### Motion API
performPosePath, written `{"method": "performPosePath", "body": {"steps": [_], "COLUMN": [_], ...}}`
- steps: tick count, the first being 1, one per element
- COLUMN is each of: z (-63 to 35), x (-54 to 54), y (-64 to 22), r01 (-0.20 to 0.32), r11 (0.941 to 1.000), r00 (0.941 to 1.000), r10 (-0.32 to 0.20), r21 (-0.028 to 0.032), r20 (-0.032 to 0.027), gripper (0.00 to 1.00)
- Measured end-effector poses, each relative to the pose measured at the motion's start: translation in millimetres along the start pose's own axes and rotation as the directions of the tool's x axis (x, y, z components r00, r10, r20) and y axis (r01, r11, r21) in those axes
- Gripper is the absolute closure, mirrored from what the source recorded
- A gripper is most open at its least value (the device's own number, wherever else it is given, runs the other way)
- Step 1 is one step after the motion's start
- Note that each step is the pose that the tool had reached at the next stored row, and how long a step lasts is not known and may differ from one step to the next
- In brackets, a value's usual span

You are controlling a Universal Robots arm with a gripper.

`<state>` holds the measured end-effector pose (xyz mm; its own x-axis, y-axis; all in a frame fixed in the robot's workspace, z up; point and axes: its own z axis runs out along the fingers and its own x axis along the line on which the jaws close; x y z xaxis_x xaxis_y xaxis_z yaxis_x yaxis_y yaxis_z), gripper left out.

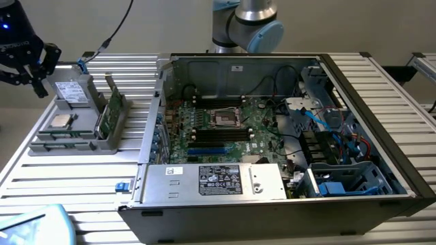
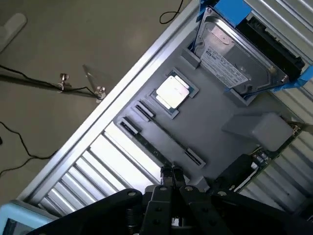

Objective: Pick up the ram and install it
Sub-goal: 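Pick up the ram and move it above insertion slot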

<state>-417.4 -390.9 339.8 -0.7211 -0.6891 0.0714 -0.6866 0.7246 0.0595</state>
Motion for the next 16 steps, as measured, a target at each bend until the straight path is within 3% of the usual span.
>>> {"method": "performPosePath", "body": {"steps": [4, 8, 12, 16], "z": [2.8, 5.3, 6.9, 8.0], "x": [-0.2, -0.4, -0.5, -0.6], "y": [-0.2, -0.3, -0.4, -0.5], "r01": [0.074, 0.146, 0.218, 0.286], "r11": [0.9973, 0.9892, 0.9759, 0.9578], "r00": [0.9973, 0.9893, 0.9760, 0.9581], "r10": [-0.074, -0.146, -0.217, -0.286], "r21": [0.0052, 0.0099, 0.0156, 0.0235], "r20": [-0.0045, -0.0094, -0.0137, -0.0165], "gripper": [0.89, 0.89, 0.89, 0.89]}}
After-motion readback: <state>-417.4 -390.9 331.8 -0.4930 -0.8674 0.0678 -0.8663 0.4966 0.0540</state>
